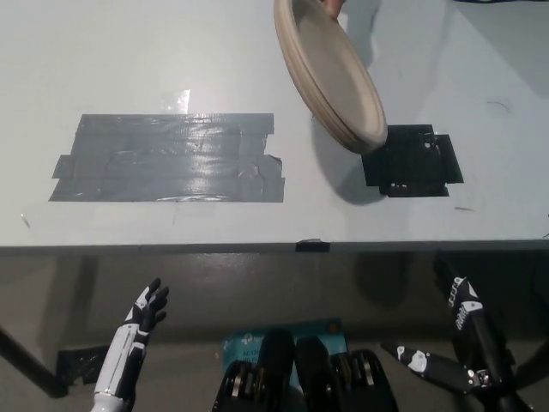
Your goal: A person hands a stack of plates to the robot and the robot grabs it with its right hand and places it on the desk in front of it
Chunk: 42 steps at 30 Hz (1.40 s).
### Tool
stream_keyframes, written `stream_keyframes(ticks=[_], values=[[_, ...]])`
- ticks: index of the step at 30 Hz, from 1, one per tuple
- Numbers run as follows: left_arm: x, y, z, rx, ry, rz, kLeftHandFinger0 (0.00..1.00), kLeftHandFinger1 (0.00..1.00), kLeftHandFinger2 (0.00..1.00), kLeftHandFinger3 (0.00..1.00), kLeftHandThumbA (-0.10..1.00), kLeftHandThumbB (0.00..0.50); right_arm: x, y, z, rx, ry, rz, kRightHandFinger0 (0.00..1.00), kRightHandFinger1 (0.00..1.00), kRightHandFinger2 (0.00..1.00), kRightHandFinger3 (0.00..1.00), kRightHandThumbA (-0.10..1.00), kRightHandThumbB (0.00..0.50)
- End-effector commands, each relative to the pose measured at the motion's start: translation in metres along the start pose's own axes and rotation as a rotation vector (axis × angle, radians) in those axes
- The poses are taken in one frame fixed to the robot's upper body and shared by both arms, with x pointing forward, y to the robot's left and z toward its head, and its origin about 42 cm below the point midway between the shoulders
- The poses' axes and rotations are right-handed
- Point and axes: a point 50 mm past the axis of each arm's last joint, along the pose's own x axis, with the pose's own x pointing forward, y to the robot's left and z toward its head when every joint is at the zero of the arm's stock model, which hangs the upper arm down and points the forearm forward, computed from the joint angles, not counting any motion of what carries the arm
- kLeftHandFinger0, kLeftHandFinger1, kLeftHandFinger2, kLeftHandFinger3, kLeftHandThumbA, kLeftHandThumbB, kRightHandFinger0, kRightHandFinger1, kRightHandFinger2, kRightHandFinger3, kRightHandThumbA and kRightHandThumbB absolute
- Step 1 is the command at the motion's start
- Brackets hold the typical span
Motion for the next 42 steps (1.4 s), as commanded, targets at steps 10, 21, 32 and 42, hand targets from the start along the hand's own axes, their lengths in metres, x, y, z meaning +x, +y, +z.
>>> stream_keyframes(ticks=[10,21,32,42], values=[[0.006,0.002,0.011,0.028,-0.074,-0.011,1.0,1.0,1.0,1.0,1.0,0.173,0.119,0.007,0.136,-0.514,-0.518,-0.278,1.0,1.0,1.0,1.0,1.0,0.415],[0.008,0.002,0.013,0.035,-0.076,-0.016,1.0,1.0,1.0,1.0,1.0,0.18,0.205,0.03,0.136,-0.637,-0.463,-0.273,1.0,1.0,1.0,1.0,1.0,0.415],[0.011,0.004,0.015,0.037,-0.077,-0.017,1.0,1.0,1.0,1.0,1.0,0.18,0.264,0.042,0.143,-0.667,-0.443,-0.317,1.0,1.0,1.0,1.0,1.0,0.401],[0.013,0.004,0.018,0.043,-0.077,-0.021,1.0,1.0,1.0,1.0,1.0,0.163,0.288,0.063,0.146,-0.698,-0.45,-0.305,1.0,1.0,1.0,1.0,1.0,0.426]])
